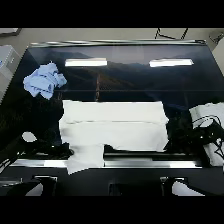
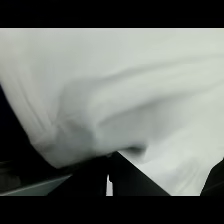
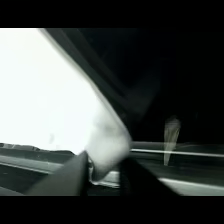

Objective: Fold the clothes and pants, and hang the long-sleeved shirts on hangers.

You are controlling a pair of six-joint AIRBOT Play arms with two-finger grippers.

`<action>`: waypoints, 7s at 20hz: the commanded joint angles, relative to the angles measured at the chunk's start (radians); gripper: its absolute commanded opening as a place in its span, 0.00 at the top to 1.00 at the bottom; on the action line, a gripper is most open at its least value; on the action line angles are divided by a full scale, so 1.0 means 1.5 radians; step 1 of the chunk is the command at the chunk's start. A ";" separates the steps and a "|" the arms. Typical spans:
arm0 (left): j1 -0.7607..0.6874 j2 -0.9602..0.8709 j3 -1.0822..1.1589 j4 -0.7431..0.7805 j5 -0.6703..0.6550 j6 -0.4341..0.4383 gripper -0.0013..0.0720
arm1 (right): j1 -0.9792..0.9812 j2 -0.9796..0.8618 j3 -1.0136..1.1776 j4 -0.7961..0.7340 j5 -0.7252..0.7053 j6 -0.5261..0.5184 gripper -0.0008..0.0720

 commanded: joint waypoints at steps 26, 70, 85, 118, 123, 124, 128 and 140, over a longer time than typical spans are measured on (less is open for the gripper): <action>-0.003 -0.473 0.719 0.049 -0.061 -0.065 0.78 | 0.153 -0.266 0.463 0.129 -0.125 0.142 0.89; -0.344 -0.499 0.715 -0.210 0.233 -0.043 0.96 | 0.412 0.014 0.515 0.347 -0.115 0.097 0.93; 0.045 0.021 0.714 0.077 -0.016 -0.062 0.95 | 0.521 -0.317 0.515 0.600 -0.220 -0.010 0.04; 0.044 0.020 0.714 0.081 -0.032 -0.053 0.95 | -0.238 -0.058 0.740 0.249 0.088 0.145 0.93; 0.044 0.020 0.714 0.081 -0.032 -0.038 0.95 | -0.406 -0.007 0.741 0.214 0.131 0.201 0.93; 0.044 0.020 0.714 0.081 -0.032 -0.036 0.95 | -0.432 0.003 0.741 0.203 0.132 0.212 0.93; 0.044 0.020 0.714 0.081 -0.032 -0.032 0.95 | -0.452 0.024 0.721 0.041 0.194 0.228 0.93; 0.043 0.020 0.714 0.081 -0.032 -0.035 0.95 | -0.452 0.145 0.286 -0.255 0.075 0.220 0.03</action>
